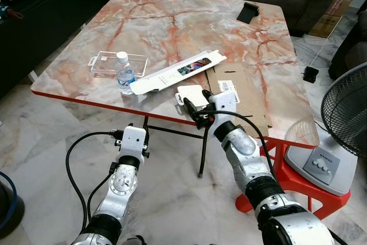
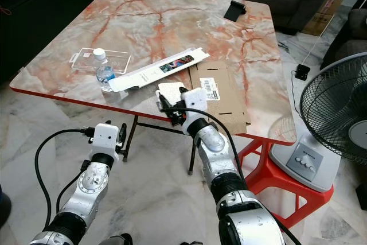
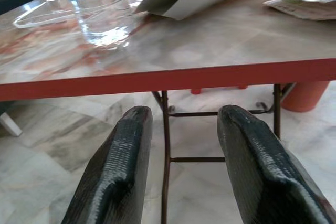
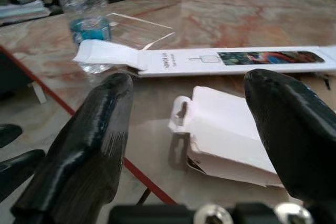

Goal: Picking trash to rubbish bin

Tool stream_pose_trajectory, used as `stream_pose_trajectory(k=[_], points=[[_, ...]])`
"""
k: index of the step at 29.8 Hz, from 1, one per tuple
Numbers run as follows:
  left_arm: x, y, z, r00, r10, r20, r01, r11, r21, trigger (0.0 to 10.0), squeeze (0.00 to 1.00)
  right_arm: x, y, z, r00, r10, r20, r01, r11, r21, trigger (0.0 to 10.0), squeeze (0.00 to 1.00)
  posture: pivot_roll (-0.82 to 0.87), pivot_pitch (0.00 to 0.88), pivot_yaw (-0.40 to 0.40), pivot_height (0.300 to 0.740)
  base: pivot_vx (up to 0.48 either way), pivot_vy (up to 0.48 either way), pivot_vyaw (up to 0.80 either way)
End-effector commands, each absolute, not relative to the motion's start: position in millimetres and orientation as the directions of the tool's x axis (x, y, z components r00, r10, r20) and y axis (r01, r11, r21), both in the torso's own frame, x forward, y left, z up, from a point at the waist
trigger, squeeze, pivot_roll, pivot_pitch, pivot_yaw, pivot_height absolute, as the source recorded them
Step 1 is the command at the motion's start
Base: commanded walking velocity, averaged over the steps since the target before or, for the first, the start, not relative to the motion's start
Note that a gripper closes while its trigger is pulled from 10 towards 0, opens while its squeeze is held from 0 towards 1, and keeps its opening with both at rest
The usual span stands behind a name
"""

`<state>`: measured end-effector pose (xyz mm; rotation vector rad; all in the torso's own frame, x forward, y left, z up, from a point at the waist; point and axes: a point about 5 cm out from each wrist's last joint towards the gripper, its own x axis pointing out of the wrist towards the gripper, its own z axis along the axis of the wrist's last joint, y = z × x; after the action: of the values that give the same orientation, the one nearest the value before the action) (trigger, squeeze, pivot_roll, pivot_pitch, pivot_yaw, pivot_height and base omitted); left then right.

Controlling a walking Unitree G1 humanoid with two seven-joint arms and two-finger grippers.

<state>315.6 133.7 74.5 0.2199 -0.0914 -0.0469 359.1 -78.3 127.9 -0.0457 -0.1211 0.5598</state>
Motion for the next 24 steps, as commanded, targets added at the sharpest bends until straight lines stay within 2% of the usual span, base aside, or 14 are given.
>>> stream_pose_trajectory(k=[1,7,9,10,11,15,18,24], points=[[314,128,74,0.993,-0.085,0.087,0.063,0.971,0.231,10.0,0.00,357,-79,123,0.837,0.541,0.083,-0.535,0.840,-0.091,10.0,1.00,0.09,0.144,-0.104,0.740,0.000,0.000,0.00],[316,121,76,0.991,-0.095,0.093,0.073,0.973,0.217,10.0,0.00,357,-79,121,0.839,0.540,0.071,-0.533,0.841,-0.098,10.0,1.00,0.09,0.134,-0.109,0.740,0.000,0.000,0.00],[317,118,78,0.989,-0.105,0.102,0.082,0.974,0.209,10.0,0.00,358,-80,120,0.846,0.531,0.058,-0.519,0.842,-0.148,10.0,1.00,0.09,0.135,-0.110,0.740,0.000,0.000,0.00],[317,117,79,0.989,-0.108,0.103,0.085,0.974,0.208,10.0,0.00,358,-80,120,0.845,0.533,0.050,-0.520,0.839,-0.162,10.0,0.31,0.09,0.135,-0.110,0.740,0.000,0.000,0.00],[318,117,79,0.988,-0.112,0.104,0.089,0.974,0.207,10.0,0.00,358,-80,119,0.843,0.536,0.043,-0.521,0.834,-0.182,10.0,0.00,0.09,0.137,-0.112,0.740,0.000,0.000,0.00],[318,115,80,0.987,-0.120,0.106,0.097,0.974,0.206,10.0,0.00,357,-81,116,0.837,0.547,0.014,-0.529,0.814,-0.239,10.0,0.00,0.10,0.150,-0.117,0.740,0.000,0.000,0.00],[317,116,80,0.987,-0.125,0.102,0.102,0.973,0.206,10.0,0.00,357,-82,113,0.835,0.550,-0.029,-0.524,0.776,-0.351,10.0,0.00,0.10,0.160,-0.120,0.740,0.000,0.000,0.00],[316,116,80,0.987,-0.124,0.101,0.101,0.974,0.203,10.0,0.00,357,-81,113,0.831,0.555,-0.041,-0.522,0.752,-0.403,10.0,0.00,0.10,0.169,-0.123,0.740,0.000,0.000,0.00]])
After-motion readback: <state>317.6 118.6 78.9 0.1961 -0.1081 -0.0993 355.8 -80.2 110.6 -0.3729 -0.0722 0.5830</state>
